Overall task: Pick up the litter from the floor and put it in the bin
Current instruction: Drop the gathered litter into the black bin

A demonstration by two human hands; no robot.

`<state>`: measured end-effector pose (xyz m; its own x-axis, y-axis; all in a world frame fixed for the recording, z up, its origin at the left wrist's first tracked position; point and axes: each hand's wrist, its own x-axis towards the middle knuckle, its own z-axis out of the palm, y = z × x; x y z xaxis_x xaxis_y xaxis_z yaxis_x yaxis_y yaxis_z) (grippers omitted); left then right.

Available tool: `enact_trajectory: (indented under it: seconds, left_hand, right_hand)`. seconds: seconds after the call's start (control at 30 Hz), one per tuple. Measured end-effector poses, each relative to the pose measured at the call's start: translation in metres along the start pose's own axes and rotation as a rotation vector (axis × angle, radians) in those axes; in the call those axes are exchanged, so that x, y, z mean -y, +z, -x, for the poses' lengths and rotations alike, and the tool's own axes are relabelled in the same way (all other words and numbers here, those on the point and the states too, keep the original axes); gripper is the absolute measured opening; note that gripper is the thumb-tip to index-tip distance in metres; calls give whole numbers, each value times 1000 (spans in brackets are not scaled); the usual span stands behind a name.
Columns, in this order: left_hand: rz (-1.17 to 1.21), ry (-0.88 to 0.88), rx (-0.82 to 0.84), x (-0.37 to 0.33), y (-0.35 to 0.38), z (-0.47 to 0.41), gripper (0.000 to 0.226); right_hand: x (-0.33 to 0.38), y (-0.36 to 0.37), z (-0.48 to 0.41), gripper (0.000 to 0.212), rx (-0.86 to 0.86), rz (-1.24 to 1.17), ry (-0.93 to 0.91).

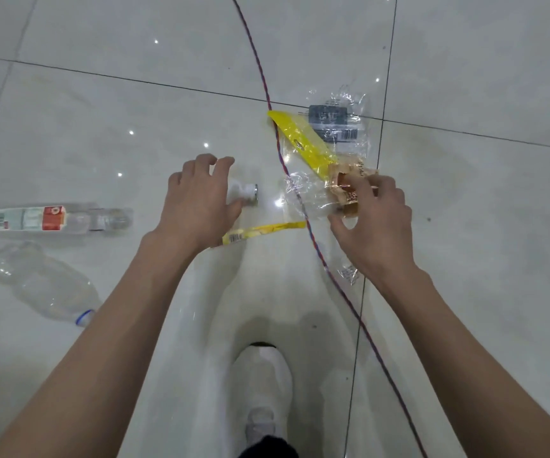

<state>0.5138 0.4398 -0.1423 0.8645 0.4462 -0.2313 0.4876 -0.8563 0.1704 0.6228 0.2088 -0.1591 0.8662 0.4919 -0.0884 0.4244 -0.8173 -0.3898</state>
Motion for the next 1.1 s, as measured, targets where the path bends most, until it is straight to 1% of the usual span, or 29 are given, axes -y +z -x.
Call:
enact_trajectory:
  seconds: [0.2, 0.37, 0.43, 0.53, 0.67, 0.77, 0.9, 1.03, 1.1]
  left_hand:
    - [-42, 14, -37, 24, 44, -25, 69]
    - [-88, 37, -5, 32, 63, -28, 76]
    - [-99, 43, 1, 34, 68, -31, 75]
    - [-84, 30, 16, 35, 74, -37, 69]
    - [-93, 17, 18, 35, 81, -40, 62]
    - [-105, 12, 19, 35, 84, -39, 56]
    - [-90, -7, -12, 33, 85, -39, 49]
    - [-46, -33, -10, 28, 76, -35, 51]
    - [-34, -19, -5, 25, 68, -30, 52]
  right_hand:
    - [-11, 46, -24, 62, -24, 29, -56]
    - [-9, 72, -35, 67, 22, 86, -87]
    - [-7, 80, -38, 67, 57, 118, -83]
    - [-6, 90, -41, 61, 83, 152, -60]
    - [-8, 100, -42, 48, 87, 206, -49]
    - [-9, 104, -40, 45, 74, 230, -57]
    - [-10, 106, -39, 35, 8, 223, -75]
    - [-10, 99, -41, 22, -57, 140, -65]
    - [-10, 90, -42, 22, -53, 98, -58]
